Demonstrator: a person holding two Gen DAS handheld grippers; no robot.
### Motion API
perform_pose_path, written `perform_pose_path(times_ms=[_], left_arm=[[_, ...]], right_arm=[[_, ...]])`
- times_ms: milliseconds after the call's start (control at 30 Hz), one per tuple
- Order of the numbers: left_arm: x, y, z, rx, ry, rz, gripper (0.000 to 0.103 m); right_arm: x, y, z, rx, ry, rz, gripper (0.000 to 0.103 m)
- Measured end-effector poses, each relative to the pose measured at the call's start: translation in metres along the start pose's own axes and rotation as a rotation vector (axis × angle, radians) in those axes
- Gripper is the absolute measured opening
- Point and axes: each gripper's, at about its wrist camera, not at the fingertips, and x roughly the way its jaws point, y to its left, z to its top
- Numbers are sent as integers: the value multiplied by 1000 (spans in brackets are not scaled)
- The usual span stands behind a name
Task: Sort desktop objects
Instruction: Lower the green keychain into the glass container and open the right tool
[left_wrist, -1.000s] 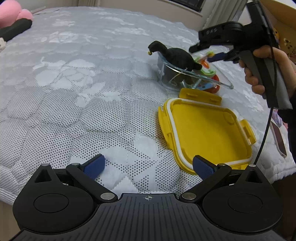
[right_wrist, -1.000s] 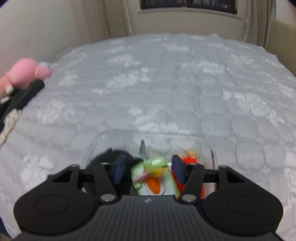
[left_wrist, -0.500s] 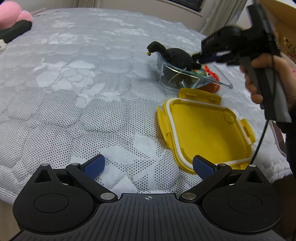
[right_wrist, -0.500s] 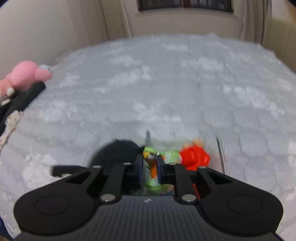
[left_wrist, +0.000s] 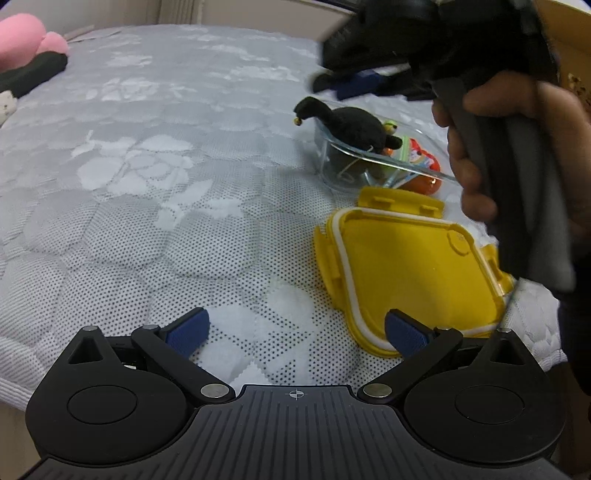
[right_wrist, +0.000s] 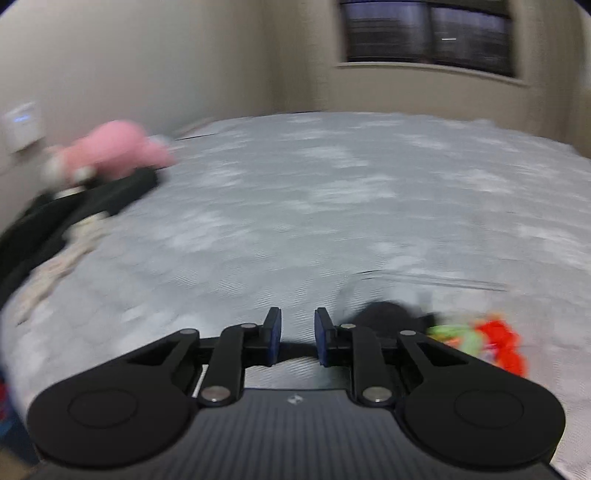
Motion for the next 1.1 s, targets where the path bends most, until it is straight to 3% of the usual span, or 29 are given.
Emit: perform_pose_path(times_ms=[133,233,267,433,733,967,1100], left_arm=[[0,2,2,-10,-5,-8,103],[3,1,3,-7,-2,-15,103],[3,0,3,-4,0,-15,103],[4,-2,2,-1,4,-14,103],[3,-4,1,1,3,-8,103],[0,-4,1,7,-3,-7,103],[0,-1,2,-8,-4,-9,103]], right_arm=[[12,-24,4,5,81,-75,22],[13,-34,4,-34,128,-101,43],[16,-34,4,-51,146,-106,45],[24,-32,-2,-51,211,-80,45],[39,-33,-5,3,174,-99,45],[30,-29,-1,-32,211,-111,46],[-6,-35,13,-3,86,-97,36]])
